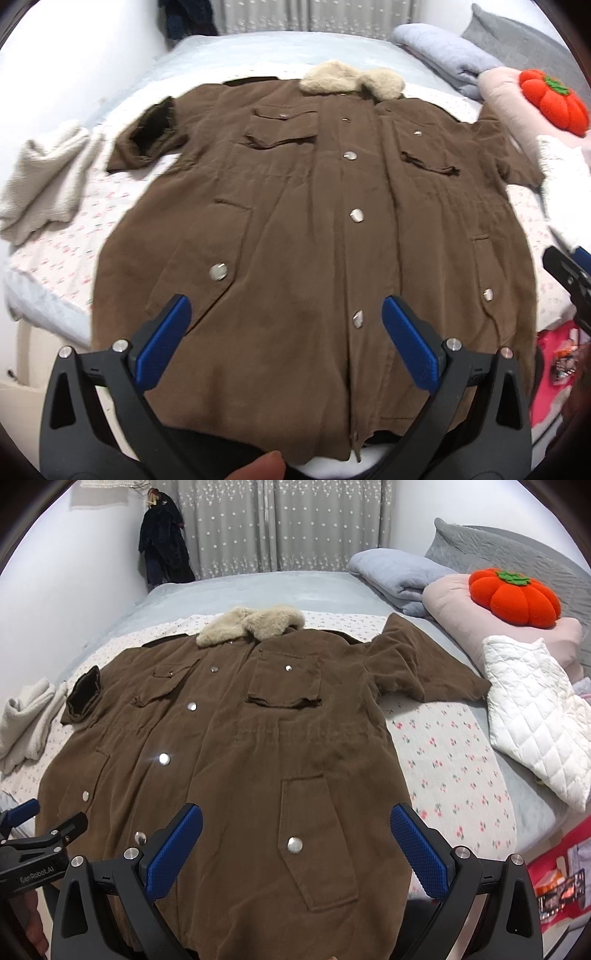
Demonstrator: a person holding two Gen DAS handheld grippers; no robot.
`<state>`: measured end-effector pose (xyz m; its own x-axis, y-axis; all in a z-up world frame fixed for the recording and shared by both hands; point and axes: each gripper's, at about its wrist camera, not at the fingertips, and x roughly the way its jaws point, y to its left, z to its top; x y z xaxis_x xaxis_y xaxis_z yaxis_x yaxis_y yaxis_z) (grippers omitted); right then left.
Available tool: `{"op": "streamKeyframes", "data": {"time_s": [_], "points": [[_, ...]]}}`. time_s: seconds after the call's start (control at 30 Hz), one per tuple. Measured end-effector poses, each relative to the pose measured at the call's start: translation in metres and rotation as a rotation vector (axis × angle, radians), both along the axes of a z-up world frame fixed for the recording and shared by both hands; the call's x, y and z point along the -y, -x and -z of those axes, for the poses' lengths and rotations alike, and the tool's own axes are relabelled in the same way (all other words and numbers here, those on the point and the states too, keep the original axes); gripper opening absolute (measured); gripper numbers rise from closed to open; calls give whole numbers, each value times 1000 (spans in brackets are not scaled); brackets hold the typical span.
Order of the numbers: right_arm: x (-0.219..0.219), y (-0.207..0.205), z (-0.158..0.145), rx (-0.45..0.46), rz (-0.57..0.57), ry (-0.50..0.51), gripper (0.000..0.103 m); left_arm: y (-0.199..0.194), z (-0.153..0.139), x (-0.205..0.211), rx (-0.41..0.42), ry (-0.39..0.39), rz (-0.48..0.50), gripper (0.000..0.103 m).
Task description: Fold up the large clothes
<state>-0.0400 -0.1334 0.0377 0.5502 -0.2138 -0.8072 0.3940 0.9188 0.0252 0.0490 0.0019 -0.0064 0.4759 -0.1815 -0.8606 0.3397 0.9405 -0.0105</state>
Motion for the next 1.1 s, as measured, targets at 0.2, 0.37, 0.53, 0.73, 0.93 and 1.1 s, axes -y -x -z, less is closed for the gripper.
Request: {"op": "streamKeyframes", "data": {"time_s": [0.2, 0.37, 0.53, 0.73, 0.93, 1.1], "points": [[28, -33, 6, -23, -38, 19, 103, -33, -3, 8, -18, 71, 128, 103], [50, -69, 11, -49, -78, 9, 103, -70, -10, 24, -7, 57, 222, 103], [72, -112, 13, -61, -93, -21, 103, -122, -13, 36, -21, 34, 259, 103], [95, -172, 12, -38, -105, -38, 103, -202, -7, 45, -77, 27, 239, 103], [113, -239, 19, -38, -123, -48, 103, -271, -1, 71, -105, 29, 249, 101], [132, -297, 28, -30, -119, -76, 103, -328, 11, 104, -129, 37, 244, 101]]}}
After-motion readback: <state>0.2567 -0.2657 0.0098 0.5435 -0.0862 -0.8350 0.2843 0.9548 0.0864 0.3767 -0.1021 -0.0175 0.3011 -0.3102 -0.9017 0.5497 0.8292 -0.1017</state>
